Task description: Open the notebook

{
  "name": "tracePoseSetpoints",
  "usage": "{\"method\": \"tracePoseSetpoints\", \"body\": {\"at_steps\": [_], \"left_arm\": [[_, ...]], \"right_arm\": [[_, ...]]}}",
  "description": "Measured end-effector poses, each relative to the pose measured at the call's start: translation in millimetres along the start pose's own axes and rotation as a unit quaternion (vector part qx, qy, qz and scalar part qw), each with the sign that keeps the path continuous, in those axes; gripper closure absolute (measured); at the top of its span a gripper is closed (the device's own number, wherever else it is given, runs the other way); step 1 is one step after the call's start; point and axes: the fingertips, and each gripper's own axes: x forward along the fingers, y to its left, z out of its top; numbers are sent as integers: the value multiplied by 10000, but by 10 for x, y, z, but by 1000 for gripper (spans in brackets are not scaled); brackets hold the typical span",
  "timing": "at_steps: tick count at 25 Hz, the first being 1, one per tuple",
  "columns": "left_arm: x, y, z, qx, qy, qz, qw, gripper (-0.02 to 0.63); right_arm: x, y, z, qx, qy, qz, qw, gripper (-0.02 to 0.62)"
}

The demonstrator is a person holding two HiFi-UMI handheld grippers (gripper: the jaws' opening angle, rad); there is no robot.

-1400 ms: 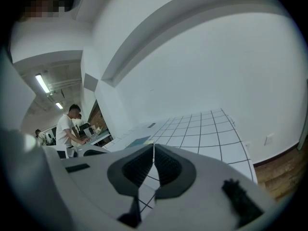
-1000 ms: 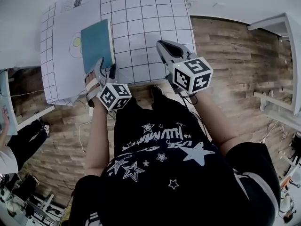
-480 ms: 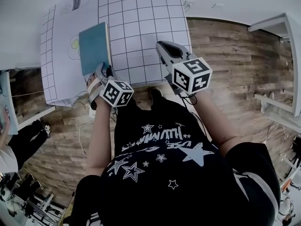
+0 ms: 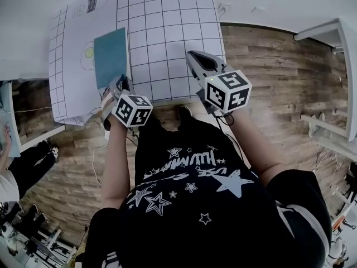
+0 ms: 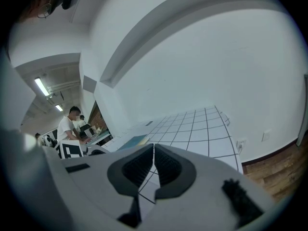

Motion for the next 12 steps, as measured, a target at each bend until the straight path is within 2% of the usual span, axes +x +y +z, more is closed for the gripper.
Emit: {"method": "tracePoseSetpoints", "body": {"at_steps": [3,5,6,9,12], "left_arm": [[-119,139,22,-558,-241,-116,9981,565],[-200,274,19,-1016,-411,-185,9938,574],[-241,352,6,-1273,-508,-219,9903,593],[-358,555,-52,-1952,-818,-412,9765,594],[-478,735,-89,-2310,-1105,-538,9652,594]], "right_arm": [[42,37,40,-6,-15,40,10000,577],[97,96,85,-41,-44,92,9999,577],[131,133,109,-63,-61,120,9999,577],[235,249,165,-125,-85,187,9997,577],[346,347,191,-190,-54,194,9996,577]]}}
